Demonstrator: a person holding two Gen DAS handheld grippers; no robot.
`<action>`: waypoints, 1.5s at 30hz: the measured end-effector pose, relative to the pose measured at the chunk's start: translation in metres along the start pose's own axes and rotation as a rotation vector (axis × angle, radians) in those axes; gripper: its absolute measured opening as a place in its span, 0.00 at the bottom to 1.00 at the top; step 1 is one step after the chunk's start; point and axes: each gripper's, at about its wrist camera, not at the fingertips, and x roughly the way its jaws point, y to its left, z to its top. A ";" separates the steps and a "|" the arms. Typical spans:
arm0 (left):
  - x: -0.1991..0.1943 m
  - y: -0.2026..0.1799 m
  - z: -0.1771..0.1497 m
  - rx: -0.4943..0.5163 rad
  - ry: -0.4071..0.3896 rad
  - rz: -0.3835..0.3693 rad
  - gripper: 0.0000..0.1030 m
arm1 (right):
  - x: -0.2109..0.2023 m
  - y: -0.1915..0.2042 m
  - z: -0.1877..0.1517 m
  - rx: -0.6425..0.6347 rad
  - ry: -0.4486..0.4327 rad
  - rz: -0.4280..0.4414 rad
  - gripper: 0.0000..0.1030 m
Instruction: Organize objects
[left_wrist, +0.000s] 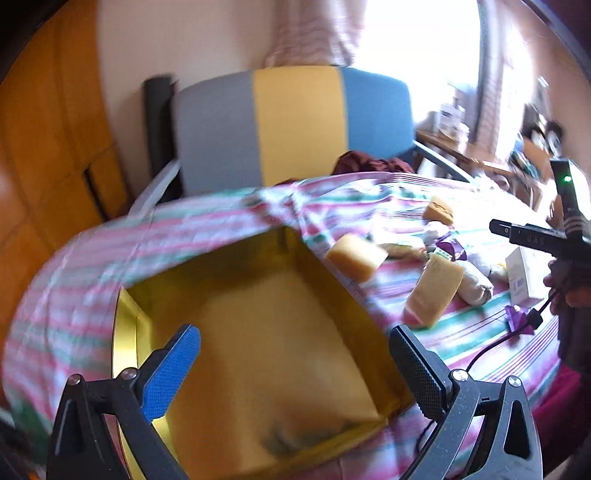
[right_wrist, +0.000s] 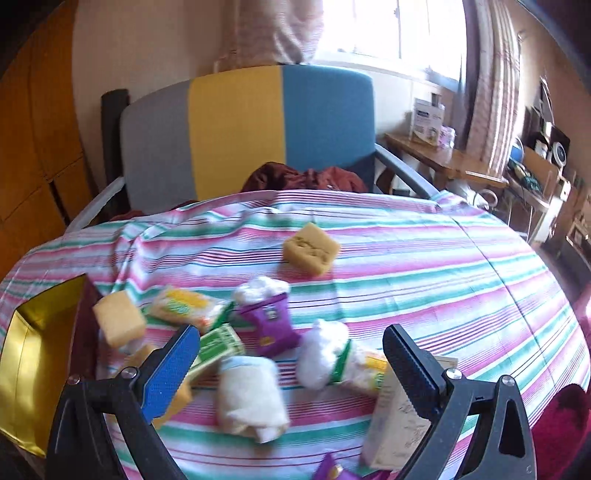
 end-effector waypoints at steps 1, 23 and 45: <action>0.006 -0.008 0.008 0.043 0.003 -0.022 1.00 | 0.004 -0.007 -0.001 0.035 0.012 0.009 0.99; 0.189 -0.088 0.074 0.444 0.251 -0.090 0.79 | 0.010 -0.037 0.006 0.215 0.060 0.139 0.99; 0.052 -0.041 0.034 0.082 0.071 -0.206 0.56 | 0.017 -0.136 -0.010 0.606 0.094 -0.002 0.87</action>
